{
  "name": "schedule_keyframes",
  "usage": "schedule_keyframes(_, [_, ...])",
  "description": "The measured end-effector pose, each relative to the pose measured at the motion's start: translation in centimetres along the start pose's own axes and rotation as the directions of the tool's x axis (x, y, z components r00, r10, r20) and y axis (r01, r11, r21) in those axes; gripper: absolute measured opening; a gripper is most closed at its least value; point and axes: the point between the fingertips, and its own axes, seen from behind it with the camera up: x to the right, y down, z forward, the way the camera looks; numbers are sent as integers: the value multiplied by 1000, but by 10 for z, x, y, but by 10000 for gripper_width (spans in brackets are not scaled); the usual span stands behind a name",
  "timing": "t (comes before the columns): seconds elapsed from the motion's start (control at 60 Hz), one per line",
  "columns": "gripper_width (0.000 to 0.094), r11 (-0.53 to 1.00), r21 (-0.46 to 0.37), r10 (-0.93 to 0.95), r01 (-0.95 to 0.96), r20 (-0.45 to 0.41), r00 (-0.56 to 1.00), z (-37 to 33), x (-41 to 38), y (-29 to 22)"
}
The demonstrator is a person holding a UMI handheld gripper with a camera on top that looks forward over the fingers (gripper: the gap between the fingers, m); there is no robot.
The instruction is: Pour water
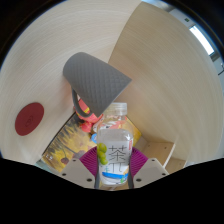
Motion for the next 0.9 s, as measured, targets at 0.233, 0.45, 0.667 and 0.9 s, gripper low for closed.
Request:
schedule_keyframes(0.233, [385,996,-20,88,-89,-40,995,1,13,4])
schedule_keyframes(0.45, [387,620,-146,770,-771,-71,634,-7,21,56])
schedule_keyframes(0.667, [388,-289,-122,948,-950,-173,-266,-20,-1,90])
schedule_keyframes(0.9, [387,-667,-207,745,-716,-144,-652,-31,-76,30])
